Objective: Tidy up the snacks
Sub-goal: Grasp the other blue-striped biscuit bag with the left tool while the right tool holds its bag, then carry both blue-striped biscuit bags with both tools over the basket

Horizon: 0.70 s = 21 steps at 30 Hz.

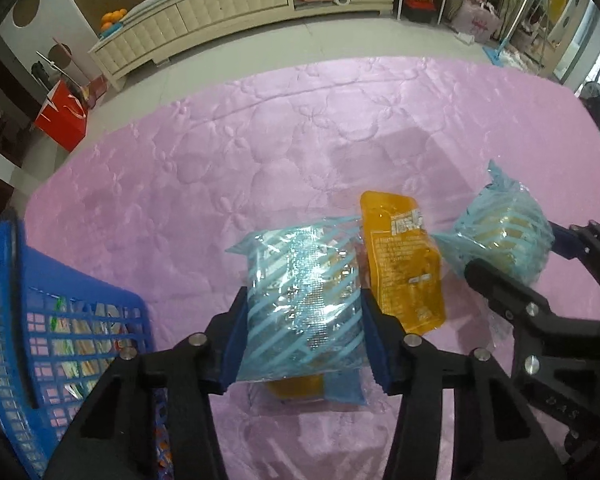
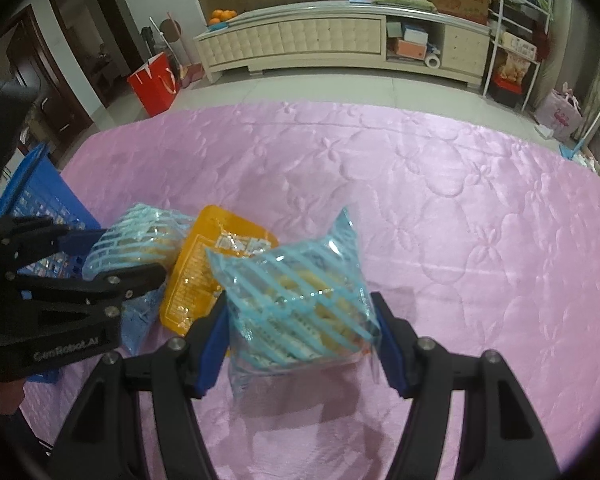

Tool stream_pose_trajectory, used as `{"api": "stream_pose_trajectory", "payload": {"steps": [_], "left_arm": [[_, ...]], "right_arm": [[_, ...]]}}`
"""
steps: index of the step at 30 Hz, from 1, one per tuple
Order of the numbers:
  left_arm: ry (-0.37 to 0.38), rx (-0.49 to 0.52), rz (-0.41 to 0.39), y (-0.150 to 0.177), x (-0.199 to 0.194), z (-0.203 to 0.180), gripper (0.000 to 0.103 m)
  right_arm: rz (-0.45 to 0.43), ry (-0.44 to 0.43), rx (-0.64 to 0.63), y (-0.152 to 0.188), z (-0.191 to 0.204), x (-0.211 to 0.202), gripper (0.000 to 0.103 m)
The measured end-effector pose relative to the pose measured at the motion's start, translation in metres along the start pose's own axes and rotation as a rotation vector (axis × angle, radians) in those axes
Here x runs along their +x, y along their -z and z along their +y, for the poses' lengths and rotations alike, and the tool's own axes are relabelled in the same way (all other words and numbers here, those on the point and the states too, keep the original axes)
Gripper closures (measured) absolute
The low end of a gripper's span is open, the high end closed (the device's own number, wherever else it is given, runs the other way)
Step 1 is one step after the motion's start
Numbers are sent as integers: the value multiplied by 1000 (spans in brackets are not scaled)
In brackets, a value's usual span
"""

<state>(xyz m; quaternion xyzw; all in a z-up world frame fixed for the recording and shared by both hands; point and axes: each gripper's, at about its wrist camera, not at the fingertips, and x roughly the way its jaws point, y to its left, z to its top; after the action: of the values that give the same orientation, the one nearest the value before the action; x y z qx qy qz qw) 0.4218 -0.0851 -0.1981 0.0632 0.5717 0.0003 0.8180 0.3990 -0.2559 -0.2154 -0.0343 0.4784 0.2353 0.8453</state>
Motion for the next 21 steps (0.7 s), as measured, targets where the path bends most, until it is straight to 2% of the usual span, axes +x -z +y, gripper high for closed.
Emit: {"api": "stream_pose_trajectory", "payload": {"steps": [3,5,8,12,15,21], "left_arm": [[-33,2,-59,16,-22,-2,55],[3,7,-108,26,-37,-1,55],[28,24,-142,38,-56,-4,55],[53,46,-185,53,-81,-2,55],[87,35,-226,66,-105,4,55],[119,9,-323,92,-159,39,54]], "right_arm": [[-4,-27,48,3,-3,-6,34],[-10,-14,28,10,3,-16,34],[-46,56,10,16,17,-38,34],[-70,41,33,24,32,-70,34],[-101,74,23,24,43,-98,34],[-147,115,-9,18,69,-140,34]]}}
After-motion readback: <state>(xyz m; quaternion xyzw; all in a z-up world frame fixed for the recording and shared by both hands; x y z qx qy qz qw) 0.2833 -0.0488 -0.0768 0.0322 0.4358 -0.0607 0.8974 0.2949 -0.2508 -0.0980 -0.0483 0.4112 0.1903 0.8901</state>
